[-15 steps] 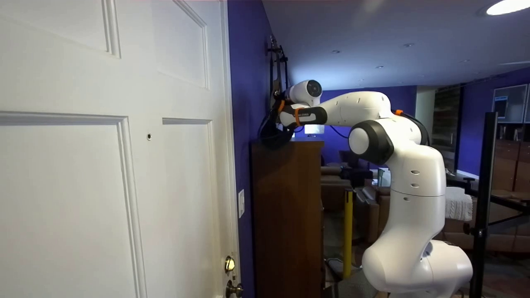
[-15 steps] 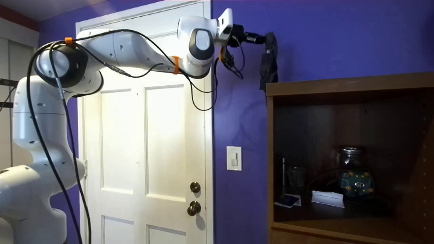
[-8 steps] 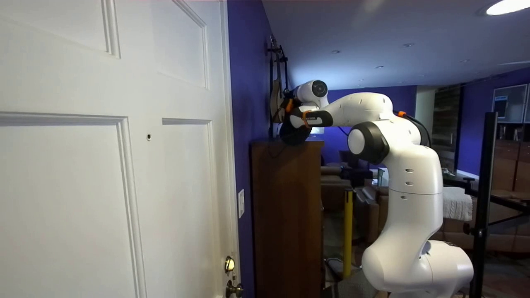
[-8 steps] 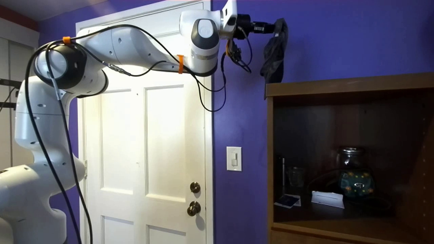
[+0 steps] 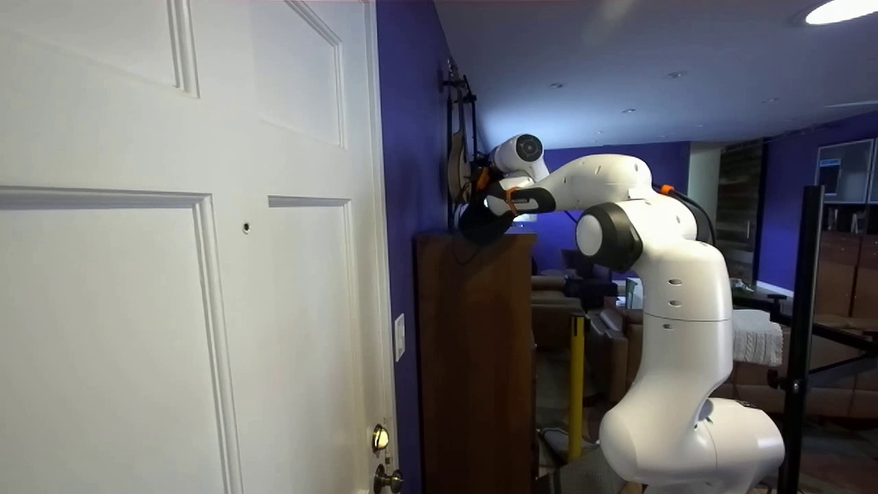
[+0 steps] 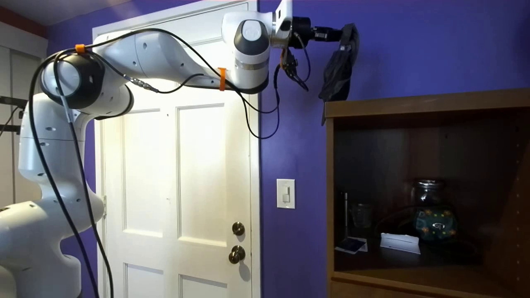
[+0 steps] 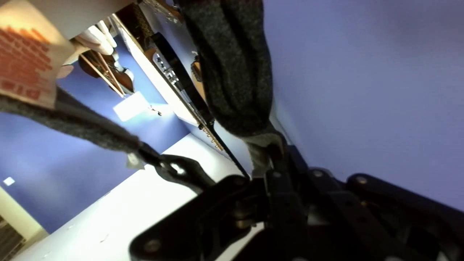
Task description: Take the hat off of the door and put it on the cabinet
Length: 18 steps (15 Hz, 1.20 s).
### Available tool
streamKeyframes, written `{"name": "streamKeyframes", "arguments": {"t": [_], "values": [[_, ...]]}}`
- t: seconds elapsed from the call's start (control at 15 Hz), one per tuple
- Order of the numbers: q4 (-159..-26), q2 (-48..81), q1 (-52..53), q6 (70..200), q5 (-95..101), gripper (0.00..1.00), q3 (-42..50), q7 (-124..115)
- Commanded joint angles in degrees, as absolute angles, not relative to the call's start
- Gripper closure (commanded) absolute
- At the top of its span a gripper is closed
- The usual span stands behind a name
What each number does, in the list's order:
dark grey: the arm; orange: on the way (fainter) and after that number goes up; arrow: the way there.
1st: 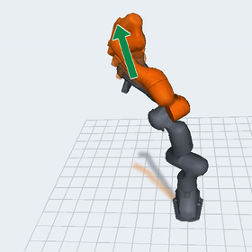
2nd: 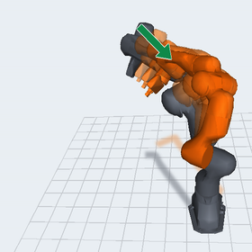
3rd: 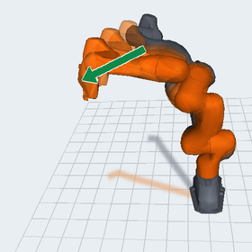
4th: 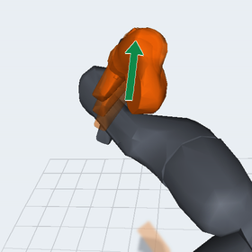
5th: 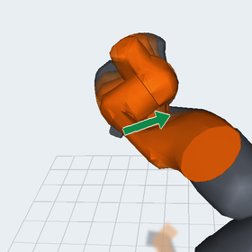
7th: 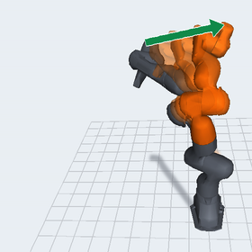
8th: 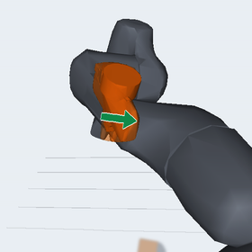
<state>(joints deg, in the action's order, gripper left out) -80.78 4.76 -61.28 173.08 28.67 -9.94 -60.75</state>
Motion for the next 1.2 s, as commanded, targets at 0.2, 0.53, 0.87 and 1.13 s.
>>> {"name": "streamKeyframes", "arguments": {"t": [0.2,0.53,0.87,1.13], "values": [[-69.9,12.4,-57.6,164.9,43.3,0.98,-5.4,-80.0],[-66.5,15.4,-53.1,155.8,48.5,0.98,-3.2,-95.8],[-60.7,18.8,-50.2,148.8,49.1,0.98,-2.2,-107.1],[-54.3,22.8,-48.8,145.2,48.5,0.98,-1.3,-113.5]]}}
